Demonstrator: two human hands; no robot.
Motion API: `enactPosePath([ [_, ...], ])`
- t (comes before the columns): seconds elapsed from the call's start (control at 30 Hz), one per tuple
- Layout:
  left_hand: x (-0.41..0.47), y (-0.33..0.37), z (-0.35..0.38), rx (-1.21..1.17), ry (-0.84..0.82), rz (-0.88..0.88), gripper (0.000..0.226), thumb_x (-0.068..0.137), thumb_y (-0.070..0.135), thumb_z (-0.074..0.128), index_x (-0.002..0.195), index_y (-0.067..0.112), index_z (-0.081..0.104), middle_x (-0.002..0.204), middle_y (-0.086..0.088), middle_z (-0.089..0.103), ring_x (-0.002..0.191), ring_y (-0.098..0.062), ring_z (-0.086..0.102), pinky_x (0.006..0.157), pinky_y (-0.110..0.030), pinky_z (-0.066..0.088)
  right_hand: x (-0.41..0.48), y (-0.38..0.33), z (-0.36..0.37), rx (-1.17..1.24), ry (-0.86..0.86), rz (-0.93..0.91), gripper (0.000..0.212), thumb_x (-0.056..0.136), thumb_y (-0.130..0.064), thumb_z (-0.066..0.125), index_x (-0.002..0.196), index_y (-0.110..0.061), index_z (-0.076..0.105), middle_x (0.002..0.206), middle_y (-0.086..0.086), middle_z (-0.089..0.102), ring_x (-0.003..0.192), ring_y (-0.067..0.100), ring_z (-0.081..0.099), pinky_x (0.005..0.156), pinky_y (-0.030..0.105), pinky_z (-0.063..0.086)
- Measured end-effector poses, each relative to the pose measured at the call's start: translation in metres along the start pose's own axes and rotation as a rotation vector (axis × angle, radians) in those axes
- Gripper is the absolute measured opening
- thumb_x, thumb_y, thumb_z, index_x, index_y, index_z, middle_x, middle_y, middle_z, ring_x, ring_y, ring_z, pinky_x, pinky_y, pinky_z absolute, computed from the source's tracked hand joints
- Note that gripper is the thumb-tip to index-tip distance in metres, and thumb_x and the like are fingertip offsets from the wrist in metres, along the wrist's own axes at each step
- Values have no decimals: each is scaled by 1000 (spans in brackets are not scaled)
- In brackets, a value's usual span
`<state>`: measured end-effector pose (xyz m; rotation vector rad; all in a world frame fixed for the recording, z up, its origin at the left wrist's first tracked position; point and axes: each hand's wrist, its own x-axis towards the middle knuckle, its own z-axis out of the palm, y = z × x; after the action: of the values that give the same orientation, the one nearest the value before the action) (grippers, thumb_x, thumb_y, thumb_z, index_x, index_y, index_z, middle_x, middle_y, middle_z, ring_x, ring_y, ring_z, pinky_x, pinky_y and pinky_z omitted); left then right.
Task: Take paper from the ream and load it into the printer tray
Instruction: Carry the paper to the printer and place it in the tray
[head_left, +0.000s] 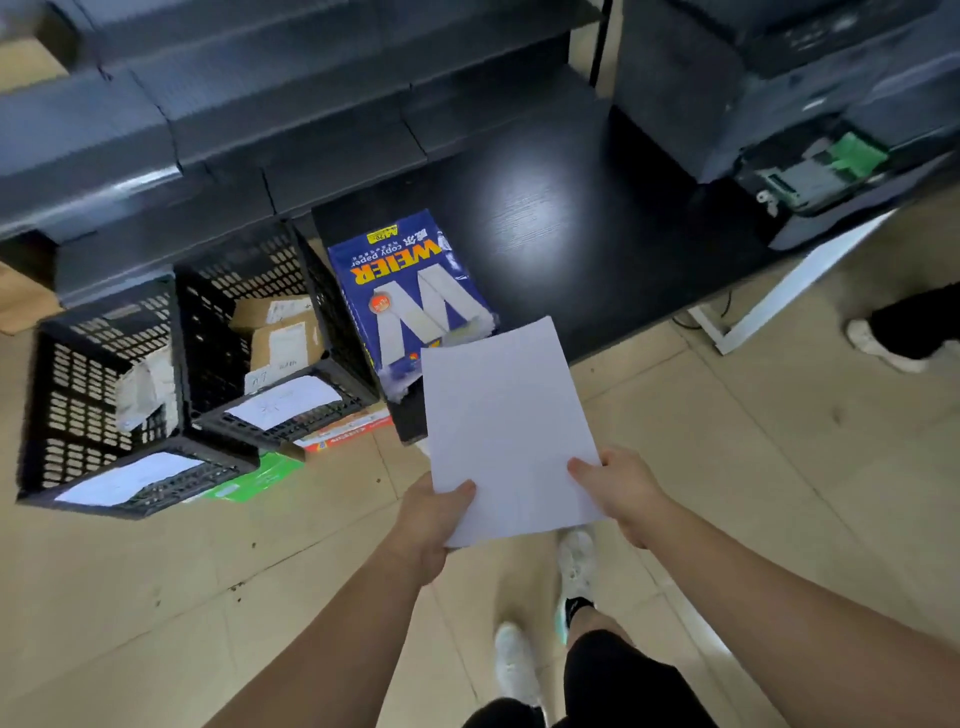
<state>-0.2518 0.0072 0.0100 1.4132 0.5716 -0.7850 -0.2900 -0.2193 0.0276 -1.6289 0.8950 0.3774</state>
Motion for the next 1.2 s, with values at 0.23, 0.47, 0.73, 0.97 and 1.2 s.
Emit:
enactPosePath([
  [0.23, -16, 42, 109, 343, -239, 125, 24, 95, 12, 62, 117, 21, 66, 110, 0, 75, 100, -26, 71, 82, -44, 57, -51, 25, -91, 319, 279, 34, 11, 91, -21, 63, 81, -20, 67, 85, 0, 72, 85, 26, 71, 89, 47, 58],
  [0.47, -36, 48, 279, 654, -520, 227, 21, 93, 23, 64, 114, 26, 65, 115, 1, 74, 96, -18, 73, 86, -41, 58, -86, 74, -216, 560, 608, 110, 26, 89, -30, 62, 104, -10, 69, 98, 7, 73, 88, 26, 71, 83, 42, 59],
  [0.73, -72, 20, 466, 833, -765, 326, 23, 96, 17, 59, 118, 21, 66, 113, 2, 75, 102, -17, 71, 87, -36, 56, -113, 129, -361, 719, 854, 149, 26, 86, -24, 61, 82, 1, 64, 78, 9, 60, 66, 25, 53, 63, 33, 41],
  [0.97, -91, 1, 589, 839, -835, 376, 31, 95, 14, 61, 126, 21, 63, 118, 6, 73, 112, -18, 66, 104, -45, 48, -113, 156, -474, 754, 921, 142, 40, 83, -27, 63, 98, 10, 63, 81, 18, 64, 68, 23, 53, 63, 41, 49],
  [1.2, -93, 6, 677, 889, -921, 379, 26, 96, 17, 61, 120, 24, 66, 115, 10, 74, 112, -12, 66, 97, -32, 50, -95, 165, -551, 823, 934, 132, 38, 82, -29, 60, 97, 6, 60, 80, 6, 59, 68, 23, 53, 64, 33, 42],
])
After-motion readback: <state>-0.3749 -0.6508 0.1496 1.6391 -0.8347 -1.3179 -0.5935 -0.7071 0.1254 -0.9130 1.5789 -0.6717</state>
